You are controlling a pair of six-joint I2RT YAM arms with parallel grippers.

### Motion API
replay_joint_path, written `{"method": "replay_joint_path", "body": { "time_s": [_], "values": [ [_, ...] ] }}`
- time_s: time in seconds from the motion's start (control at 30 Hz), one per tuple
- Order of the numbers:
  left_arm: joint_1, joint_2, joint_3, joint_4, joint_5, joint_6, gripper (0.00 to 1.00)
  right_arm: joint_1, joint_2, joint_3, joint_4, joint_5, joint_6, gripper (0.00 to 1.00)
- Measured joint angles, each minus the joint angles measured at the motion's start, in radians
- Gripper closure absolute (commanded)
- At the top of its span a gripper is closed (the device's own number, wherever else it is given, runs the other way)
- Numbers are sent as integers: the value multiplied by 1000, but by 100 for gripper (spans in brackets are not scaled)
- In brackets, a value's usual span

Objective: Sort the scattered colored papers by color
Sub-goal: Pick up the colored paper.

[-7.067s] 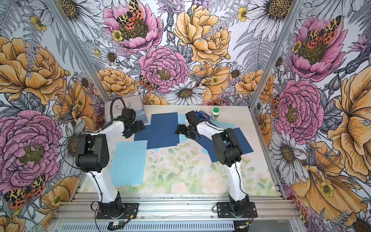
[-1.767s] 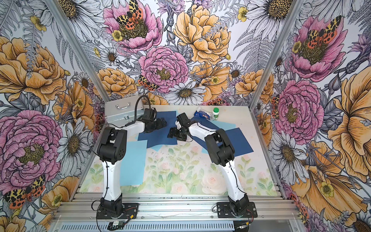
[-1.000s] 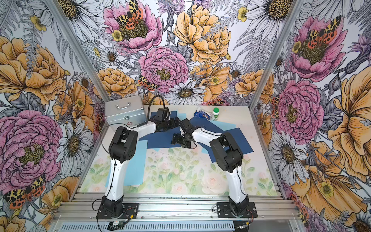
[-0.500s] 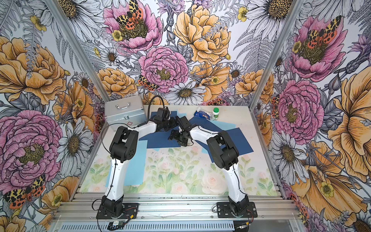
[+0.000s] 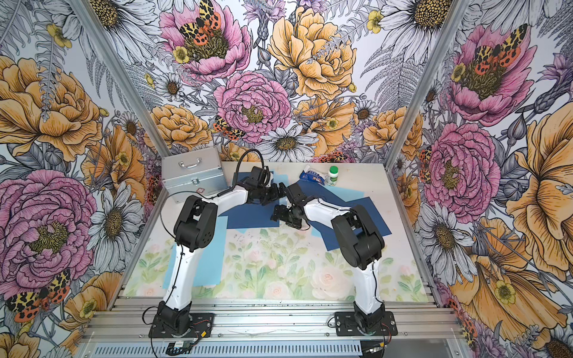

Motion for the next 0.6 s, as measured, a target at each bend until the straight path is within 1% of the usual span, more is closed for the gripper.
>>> {"method": "replay_joint_path", "body": {
  "time_s": [0.1, 0.17, 0.3, 0.47, 0.6],
  "values": [
    [-13, -10, 15, -89, -50, 53, 2, -48, -43, -4, -7, 17, -47, 11],
    [2, -26, 11, -142, -97, 77, 2, -64, -53, -3, -7, 25, -67, 11],
    [91, -92, -62, -223, -199, 114, 2, -55, -42, 9, -18, 28, -92, 11],
    [214, -190, -161, -301, -334, 145, 2, -44, 40, 108, -23, 20, -103, 11],
    [251, -234, -179, -354, -437, 160, 2, -35, 115, 198, -24, 13, -103, 11]
  ]
}}
